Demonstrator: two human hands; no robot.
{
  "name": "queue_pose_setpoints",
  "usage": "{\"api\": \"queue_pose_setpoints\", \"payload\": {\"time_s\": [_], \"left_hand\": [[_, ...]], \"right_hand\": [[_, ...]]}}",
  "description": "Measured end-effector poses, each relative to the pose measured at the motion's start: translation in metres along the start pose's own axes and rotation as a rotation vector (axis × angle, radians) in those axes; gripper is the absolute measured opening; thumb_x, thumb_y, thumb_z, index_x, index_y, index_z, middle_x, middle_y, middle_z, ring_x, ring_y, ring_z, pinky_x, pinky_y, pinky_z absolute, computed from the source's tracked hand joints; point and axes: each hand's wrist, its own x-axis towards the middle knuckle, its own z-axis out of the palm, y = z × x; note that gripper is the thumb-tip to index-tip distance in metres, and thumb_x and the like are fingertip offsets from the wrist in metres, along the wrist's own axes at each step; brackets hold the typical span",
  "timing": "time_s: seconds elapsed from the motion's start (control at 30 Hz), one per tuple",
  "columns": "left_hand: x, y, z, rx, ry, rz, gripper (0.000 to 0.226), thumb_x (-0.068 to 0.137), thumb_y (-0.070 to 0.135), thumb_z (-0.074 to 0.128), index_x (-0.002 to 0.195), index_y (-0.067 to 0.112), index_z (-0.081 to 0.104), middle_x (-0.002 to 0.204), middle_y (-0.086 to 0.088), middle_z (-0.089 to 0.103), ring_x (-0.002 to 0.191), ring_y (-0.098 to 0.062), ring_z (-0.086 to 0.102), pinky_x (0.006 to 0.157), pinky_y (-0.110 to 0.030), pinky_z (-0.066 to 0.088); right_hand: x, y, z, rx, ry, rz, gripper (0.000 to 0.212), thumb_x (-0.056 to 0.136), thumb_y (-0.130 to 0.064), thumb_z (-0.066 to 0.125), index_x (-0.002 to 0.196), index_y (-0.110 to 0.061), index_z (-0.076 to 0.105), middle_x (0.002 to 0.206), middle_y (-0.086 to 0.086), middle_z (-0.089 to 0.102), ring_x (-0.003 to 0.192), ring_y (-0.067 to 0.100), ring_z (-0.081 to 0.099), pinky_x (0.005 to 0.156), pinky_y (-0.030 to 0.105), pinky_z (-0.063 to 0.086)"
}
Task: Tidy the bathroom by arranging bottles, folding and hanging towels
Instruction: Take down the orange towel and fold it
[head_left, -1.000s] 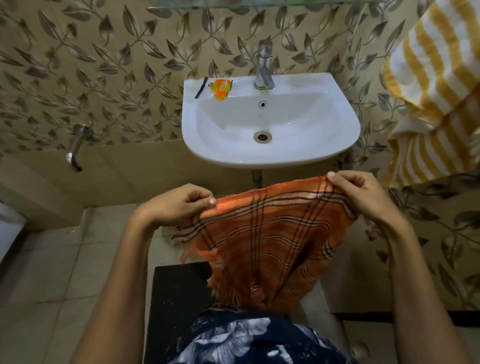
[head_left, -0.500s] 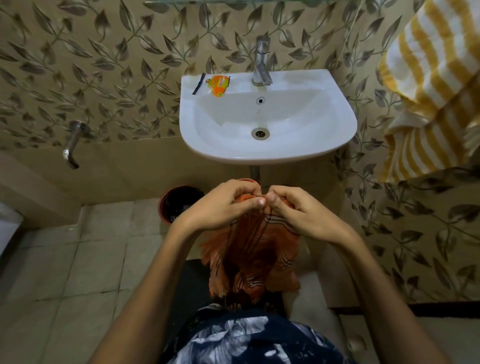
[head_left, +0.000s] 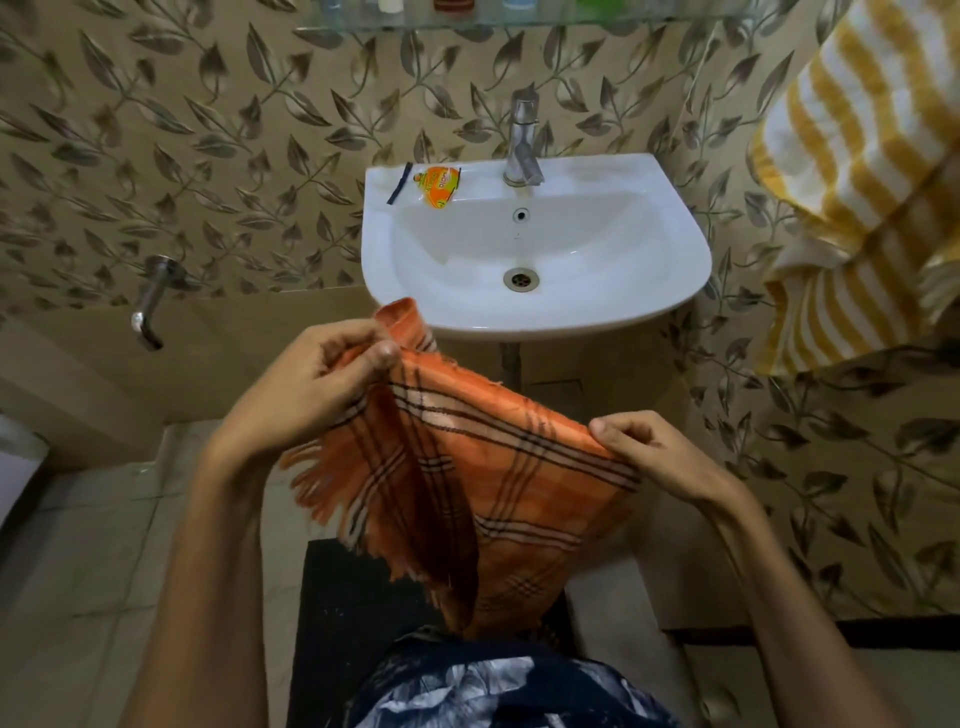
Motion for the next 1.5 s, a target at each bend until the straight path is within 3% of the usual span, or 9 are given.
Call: {"api": "queue_pose_setpoints", "payload": {"time_s": [0.1, 0.23, 0.37, 0.53, 0.83, 1.13, 1.23, 1.33, 1.5], "left_hand": [[0.0, -0.007, 0.002, 0.029, -0.025, -0.157, 0.012, 0.085, 0.026, 0.062, 0.097, 0.025, 0.063, 0.089, 0.002, 0.065, 0.075, -0.006, 0.059, 0.072, -0.022, 0.044], [0.002, 0.006, 0.031, 0.139, -0.271, -0.178, 0.076, 0.065, 0.05, 0.072, 0.132, 0.049, 0.036, 0.128, 0.031, 0.042, 0.11, 0.008, 0.046, 0.089, -0.016, 0.039], [0.008, 0.015, 0.071, 0.225, -0.484, -0.134, 0.037, 0.08, 0.035, 0.069, 0.115, 0.026, 0.061, 0.113, 0.008, 0.062, 0.1, -0.005, 0.057, 0.088, -0.026, 0.047], [0.01, 0.019, 0.063, 0.22, -0.36, -0.007, 0.021, 0.09, 0.032, 0.057, 0.093, 0.016, 0.069, 0.087, -0.003, 0.069, 0.083, -0.018, 0.062, 0.079, -0.045, 0.047], [0.005, 0.023, 0.029, 0.041, -0.089, 0.09, 0.023, 0.088, 0.039, 0.05, 0.083, 0.027, 0.069, 0.082, 0.003, 0.07, 0.078, -0.009, 0.064, 0.071, -0.023, 0.046], [0.001, -0.003, 0.006, 0.007, 0.302, -0.155, 0.011, 0.089, 0.024, 0.057, 0.085, 0.029, 0.067, 0.086, 0.011, 0.067, 0.086, -0.007, 0.062, 0.075, -0.025, 0.046], [-0.001, 0.006, 0.013, 0.004, 0.098, -0.221, 0.042, 0.079, 0.035, 0.066, 0.116, 0.049, 0.051, 0.113, 0.015, 0.059, 0.098, -0.007, 0.062, 0.087, -0.034, 0.05], [0.0, 0.018, 0.041, 0.086, -0.254, -0.183, 0.071, 0.065, 0.056, 0.065, 0.128, 0.06, 0.032, 0.133, 0.022, 0.041, 0.115, 0.0, 0.048, 0.098, -0.03, 0.041], [0.005, 0.021, 0.075, 0.205, -0.298, -0.062, 0.007, 0.08, 0.04, 0.065, 0.08, 0.037, 0.058, 0.083, 0.011, 0.064, 0.08, -0.005, 0.058, 0.075, -0.039, 0.049]], "right_hand": [[0.005, -0.008, 0.011, -0.058, -0.028, -0.044, 0.044, 0.095, -0.036, 0.048, 0.062, -0.008, 0.047, 0.062, -0.003, 0.037, 0.057, 0.009, 0.038, 0.053, 0.019, 0.029], [0.017, -0.023, 0.037, -0.063, -0.089, -0.098, 0.038, 0.099, -0.031, 0.047, 0.062, -0.021, 0.042, 0.061, -0.011, 0.033, 0.054, 0.001, 0.035, 0.052, 0.014, 0.028], [0.031, -0.042, 0.053, -0.028, -0.092, -0.167, 0.033, 0.099, -0.024, 0.047, 0.07, -0.03, 0.061, 0.06, -0.019, 0.052, 0.055, -0.007, 0.046, 0.054, 0.006, 0.034], [0.033, -0.055, 0.048, 0.046, -0.028, -0.243, 0.032, 0.096, -0.03, 0.052, 0.065, -0.025, 0.059, 0.063, -0.015, 0.051, 0.06, -0.005, 0.045, 0.058, 0.008, 0.034], [0.024, -0.035, 0.023, 0.075, -0.233, -0.093, 0.061, 0.088, -0.051, 0.054, 0.086, 0.009, 0.065, 0.077, 0.019, 0.059, 0.075, 0.022, 0.053, 0.07, 0.033, 0.042], [0.016, -0.012, 0.009, -0.228, -0.155, 0.059, 0.058, 0.087, -0.06, 0.046, 0.096, -0.008, 0.07, 0.086, 0.009, 0.068, 0.087, 0.022, 0.063, 0.093, 0.041, 0.04], [0.014, -0.023, 0.02, -0.421, -0.1, -0.002, 0.076, 0.083, -0.075, 0.031, 0.087, -0.007, 0.063, 0.072, -0.004, 0.045, 0.075, 0.0, 0.048, 0.099, 0.019, 0.014], [0.019, -0.043, 0.035, -0.329, -0.119, -0.147, 0.064, 0.089, -0.064, 0.037, 0.077, -0.005, 0.059, 0.069, -0.001, 0.042, 0.068, 0.015, 0.046, 0.079, 0.023, 0.032], [0.026, -0.064, 0.042, -0.12, -0.086, -0.215, 0.032, 0.095, -0.038, 0.049, 0.067, -0.026, 0.059, 0.064, -0.012, 0.053, 0.063, 0.002, 0.048, 0.059, 0.021, 0.036]]}}
